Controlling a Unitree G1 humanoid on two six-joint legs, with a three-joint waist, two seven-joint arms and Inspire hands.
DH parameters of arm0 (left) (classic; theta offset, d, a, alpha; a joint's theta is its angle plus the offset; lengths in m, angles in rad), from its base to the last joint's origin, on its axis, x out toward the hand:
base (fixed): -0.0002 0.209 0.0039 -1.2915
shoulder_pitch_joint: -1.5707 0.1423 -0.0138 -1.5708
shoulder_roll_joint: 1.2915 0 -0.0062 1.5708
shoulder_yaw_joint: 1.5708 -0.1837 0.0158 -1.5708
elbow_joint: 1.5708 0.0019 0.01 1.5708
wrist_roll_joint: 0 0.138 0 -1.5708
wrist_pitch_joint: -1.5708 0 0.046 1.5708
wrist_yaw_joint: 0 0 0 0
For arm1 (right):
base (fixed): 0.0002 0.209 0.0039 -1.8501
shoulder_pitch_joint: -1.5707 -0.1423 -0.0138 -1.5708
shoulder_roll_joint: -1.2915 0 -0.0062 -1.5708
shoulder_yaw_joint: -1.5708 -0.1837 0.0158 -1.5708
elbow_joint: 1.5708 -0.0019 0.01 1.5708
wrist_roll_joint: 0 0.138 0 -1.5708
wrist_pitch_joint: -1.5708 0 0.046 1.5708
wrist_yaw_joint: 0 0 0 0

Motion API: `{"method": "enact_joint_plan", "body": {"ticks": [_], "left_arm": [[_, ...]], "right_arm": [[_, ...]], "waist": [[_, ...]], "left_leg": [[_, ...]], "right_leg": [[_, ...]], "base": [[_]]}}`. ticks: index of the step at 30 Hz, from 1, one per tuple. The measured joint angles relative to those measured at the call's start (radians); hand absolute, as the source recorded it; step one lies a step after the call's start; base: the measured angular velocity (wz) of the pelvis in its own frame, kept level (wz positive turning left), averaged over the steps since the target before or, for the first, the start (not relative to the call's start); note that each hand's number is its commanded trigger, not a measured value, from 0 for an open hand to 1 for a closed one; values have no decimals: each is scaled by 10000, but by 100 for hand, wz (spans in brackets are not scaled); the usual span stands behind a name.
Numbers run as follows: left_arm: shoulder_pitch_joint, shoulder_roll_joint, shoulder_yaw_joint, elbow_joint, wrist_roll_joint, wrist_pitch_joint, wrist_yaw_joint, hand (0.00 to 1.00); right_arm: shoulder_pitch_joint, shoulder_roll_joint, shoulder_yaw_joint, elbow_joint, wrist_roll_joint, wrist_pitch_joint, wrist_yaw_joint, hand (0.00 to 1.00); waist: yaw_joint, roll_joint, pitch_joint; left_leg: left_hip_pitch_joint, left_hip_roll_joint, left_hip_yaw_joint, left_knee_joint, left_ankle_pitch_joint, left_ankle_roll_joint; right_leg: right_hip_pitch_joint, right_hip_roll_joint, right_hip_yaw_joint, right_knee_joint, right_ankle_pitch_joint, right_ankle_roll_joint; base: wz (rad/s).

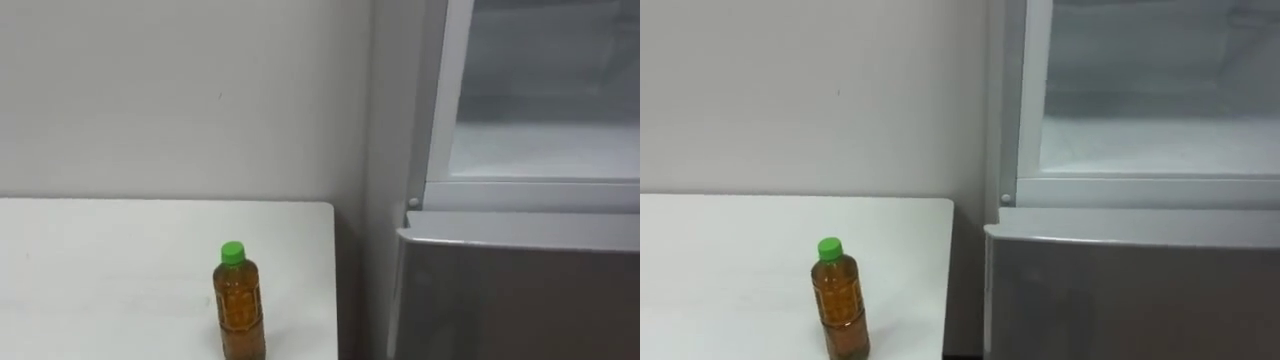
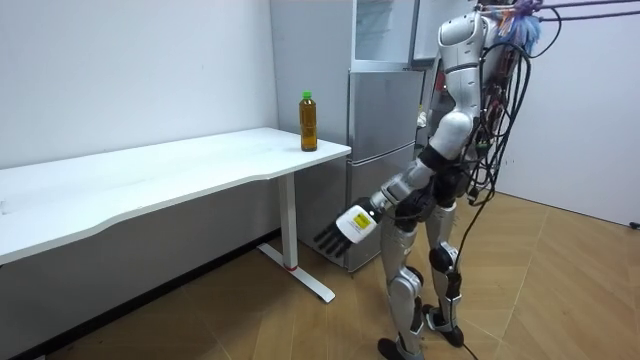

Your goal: Put the bottle in the upper fridge

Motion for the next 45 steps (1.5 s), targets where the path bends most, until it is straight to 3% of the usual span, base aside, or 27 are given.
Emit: {"method": "enact_joint_plan", "body": {"ticks": [4,10,12,18,28,35,36,39,45], "left_arm": [[183,10,-42,812,-9,5,-353,0],[6,44,-56,2308,42,40,-875,0],[-148,44,-184,2761,372,198,-1021,0],[-440,260,-243,3257,1216,439,-995,0],[-646,437,-613,3402,1200,440,-1063,0],[-633,425,-600,3402,1206,430,-1363,0],[-628,414,-595,3389,1206,427,-1464,0],[-555,424,-590,3356,1218,423,-1666,0],[-464,488,-581,3369,1216,426,-1881,0]], "right_arm": [[18,3,7,-13,52,-1,-12,0],[-148,0,11,47,36,-15,-95,0],[-160,-2,55,88,23,-31,-110,0],[-313,-24,319,47,-149,-36,-199,0],[-443,-44,594,-144,0,-98,-89,0],[-350,-47,1038,-2018,-478,-72,453,0],[-332,-52,1111,-2480,-692,-46,594,0],[-2,-50,1238,-4296,-750,-4,1002,0],[-19,-70,1481,-6367,-686,-35,1606,0]], "waist": [[-135,42,31],[-428,138,-31],[-483,129,-31],[-666,118,-26],[-703,167,12],[-645,247,39],[-615,185,2],[-525,208,2],[-398,120,1]], "left_leg": [[-13,25,96,142,-80,25],[-105,27,128,193,-86,36],[-85,25,169,167,-86,36],[-135,39,368,-2,-83,29],[-128,41,480,-48,-82,30],[-142,57,590,-124,-81,31],[-155,59,597,-123,-81,32],[-201,62,606,-94,-80,33],[-289,67,572,47,-80,34]], "right_leg": [[-25,-2,82,52,0,0],[-167,-9,112,71,2,-1],[-203,-7,142,52,2,0],[-374,1,360,55,1,1],[-486,-14,495,227,1,1],[-654,-17,580,246,3,3],[-701,-17,590,288,3,3],[-756,-21,606,332,3,3],[-794,-22,577,370,3,3]], "base": [[-8],[-1],[-5],[-10],[-3],[-5],[0],[0],[2]]}}
